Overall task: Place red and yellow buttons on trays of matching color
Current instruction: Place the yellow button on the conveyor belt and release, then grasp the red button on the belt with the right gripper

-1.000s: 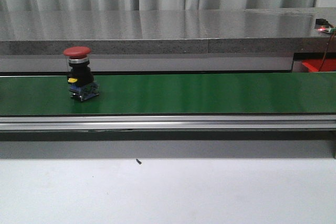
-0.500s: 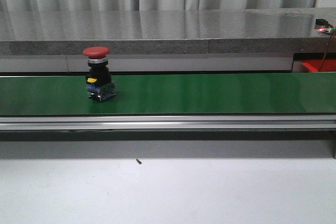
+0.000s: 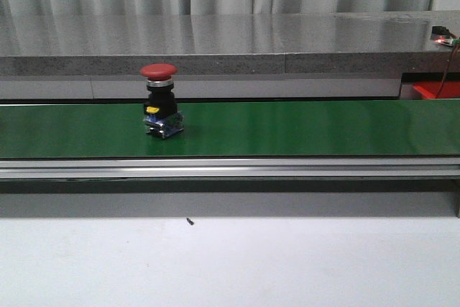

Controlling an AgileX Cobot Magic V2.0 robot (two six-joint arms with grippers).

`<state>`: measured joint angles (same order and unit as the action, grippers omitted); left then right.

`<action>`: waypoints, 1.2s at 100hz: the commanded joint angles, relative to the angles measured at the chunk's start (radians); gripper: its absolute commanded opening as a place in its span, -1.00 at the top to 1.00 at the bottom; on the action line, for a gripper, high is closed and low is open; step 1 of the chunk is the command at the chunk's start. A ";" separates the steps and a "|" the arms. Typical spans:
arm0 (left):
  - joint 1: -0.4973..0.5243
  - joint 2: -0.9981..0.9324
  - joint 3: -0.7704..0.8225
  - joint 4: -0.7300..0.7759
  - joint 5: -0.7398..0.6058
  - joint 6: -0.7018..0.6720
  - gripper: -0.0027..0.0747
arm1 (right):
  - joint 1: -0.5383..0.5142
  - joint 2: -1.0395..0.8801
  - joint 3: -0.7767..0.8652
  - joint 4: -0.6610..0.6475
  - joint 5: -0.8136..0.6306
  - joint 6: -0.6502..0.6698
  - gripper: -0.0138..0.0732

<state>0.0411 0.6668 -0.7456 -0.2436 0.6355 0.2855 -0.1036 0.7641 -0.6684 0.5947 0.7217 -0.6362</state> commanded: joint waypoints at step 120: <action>-0.008 -0.195 0.137 -0.081 -0.087 -0.002 0.98 | 0.153 0.457 -0.417 -0.026 0.054 0.051 -0.80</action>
<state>0.0411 0.4699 -0.5839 -0.2982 0.6229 0.2855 0.0176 1.1934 -1.0335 0.5830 0.8449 -0.6088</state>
